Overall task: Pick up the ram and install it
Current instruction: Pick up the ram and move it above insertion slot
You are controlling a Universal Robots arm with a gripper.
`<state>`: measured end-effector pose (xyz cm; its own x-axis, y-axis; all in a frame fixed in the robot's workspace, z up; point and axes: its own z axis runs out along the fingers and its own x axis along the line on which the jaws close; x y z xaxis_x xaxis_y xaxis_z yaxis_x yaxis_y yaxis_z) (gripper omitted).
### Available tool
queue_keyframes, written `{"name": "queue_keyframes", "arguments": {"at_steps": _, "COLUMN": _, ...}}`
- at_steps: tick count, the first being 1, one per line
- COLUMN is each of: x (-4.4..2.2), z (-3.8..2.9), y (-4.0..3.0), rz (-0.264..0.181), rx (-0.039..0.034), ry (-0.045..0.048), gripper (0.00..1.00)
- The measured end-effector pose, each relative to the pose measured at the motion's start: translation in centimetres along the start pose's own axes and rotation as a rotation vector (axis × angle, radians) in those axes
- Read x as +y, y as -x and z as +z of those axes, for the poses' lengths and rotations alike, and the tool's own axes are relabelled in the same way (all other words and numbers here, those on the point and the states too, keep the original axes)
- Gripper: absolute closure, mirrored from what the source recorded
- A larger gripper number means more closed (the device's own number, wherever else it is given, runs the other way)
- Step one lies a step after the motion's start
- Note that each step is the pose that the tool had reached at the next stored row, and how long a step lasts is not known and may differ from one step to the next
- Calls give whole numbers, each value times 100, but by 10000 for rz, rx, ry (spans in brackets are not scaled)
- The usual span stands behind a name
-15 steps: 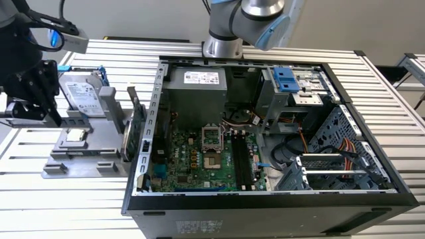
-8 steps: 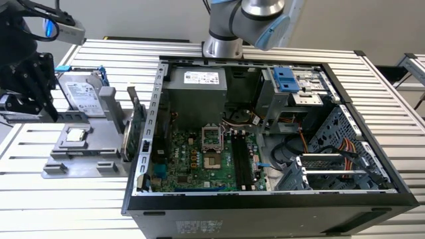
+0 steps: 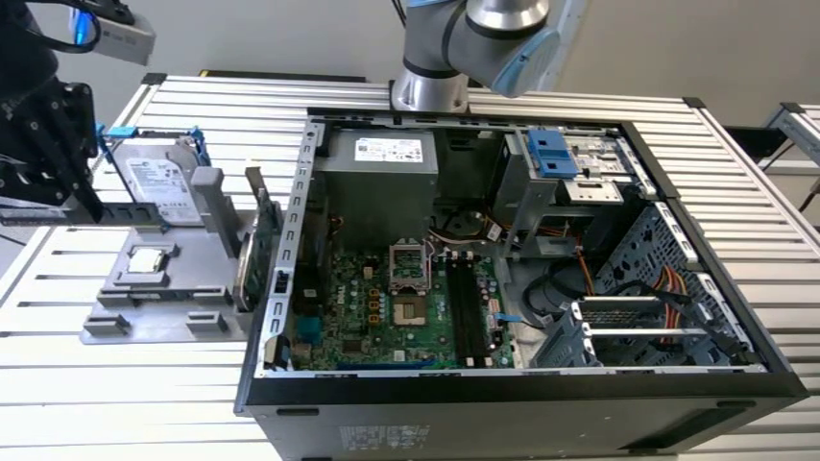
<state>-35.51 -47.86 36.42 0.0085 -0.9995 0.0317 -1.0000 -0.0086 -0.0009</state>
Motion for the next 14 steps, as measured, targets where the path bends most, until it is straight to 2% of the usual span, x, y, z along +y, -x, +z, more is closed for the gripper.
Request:
{"name": "queue_keyframes", "arguments": {"at_steps": 3, "x": 0, "z": -50, "y": -2, "rz": 0, "rx": 1, "ry": 0, "gripper": 100}}
{"name": "queue_keyframes", "arguments": {"at_steps": 9, "x": -1, "z": -55, "y": -1, "rz": -1, "rx": 30, "ry": 1, "gripper": 100}}
{"name": "queue_keyframes", "arguments": {"at_steps": 14, "x": -54, "z": -55, "y": 3, "rz": -1, "rx": 30, "ry": 0, "gripper": 100}}
